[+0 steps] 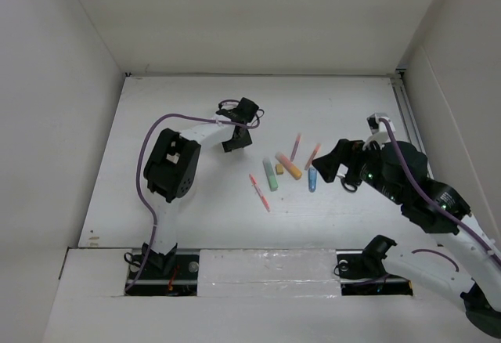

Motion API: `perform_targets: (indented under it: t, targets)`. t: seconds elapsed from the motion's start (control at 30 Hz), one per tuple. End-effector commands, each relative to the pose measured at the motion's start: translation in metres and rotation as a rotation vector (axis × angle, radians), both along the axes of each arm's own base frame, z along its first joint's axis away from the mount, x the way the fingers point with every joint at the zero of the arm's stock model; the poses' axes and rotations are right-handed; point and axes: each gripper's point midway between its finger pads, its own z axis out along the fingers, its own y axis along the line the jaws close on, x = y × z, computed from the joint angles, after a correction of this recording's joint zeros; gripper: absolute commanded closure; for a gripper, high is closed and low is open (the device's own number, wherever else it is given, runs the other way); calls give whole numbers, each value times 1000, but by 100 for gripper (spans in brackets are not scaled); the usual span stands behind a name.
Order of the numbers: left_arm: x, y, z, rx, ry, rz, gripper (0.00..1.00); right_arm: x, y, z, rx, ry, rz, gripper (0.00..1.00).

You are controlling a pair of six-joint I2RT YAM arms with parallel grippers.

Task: Sort the stationery into containers
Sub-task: Pick up the pen cap from the center of the board.

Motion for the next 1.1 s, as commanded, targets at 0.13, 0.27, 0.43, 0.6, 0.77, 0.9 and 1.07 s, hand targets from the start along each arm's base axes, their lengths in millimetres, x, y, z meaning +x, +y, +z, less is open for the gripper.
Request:
perform_targets:
  t: [0.13,0.27,0.43,0.6,0.77,0.9,1.07]
  targets:
    - [-10,4,-20,33,67,11,62,0,4,10,46,-35,7,1]
    - [-14,6,-26,49,93,11,68,-2,2,12,52,-42,7,1]
    - [-19,9,-38,74,128,3,76,-6,1,21,80,-55,13,1]
    - [-28,11,-49,76,162,-12,87,-9,-1,25,87,-62,13,1]
    - [-33,10,-55,65,179,-17,100,-9,-1,25,87,-62,13,2]
    - [-32,6,-57,43,175,-33,100,-5,2,17,75,-50,13,2]
    - [-32,-4,-42,-24,142,-68,100,5,16,-7,39,-10,39,2]
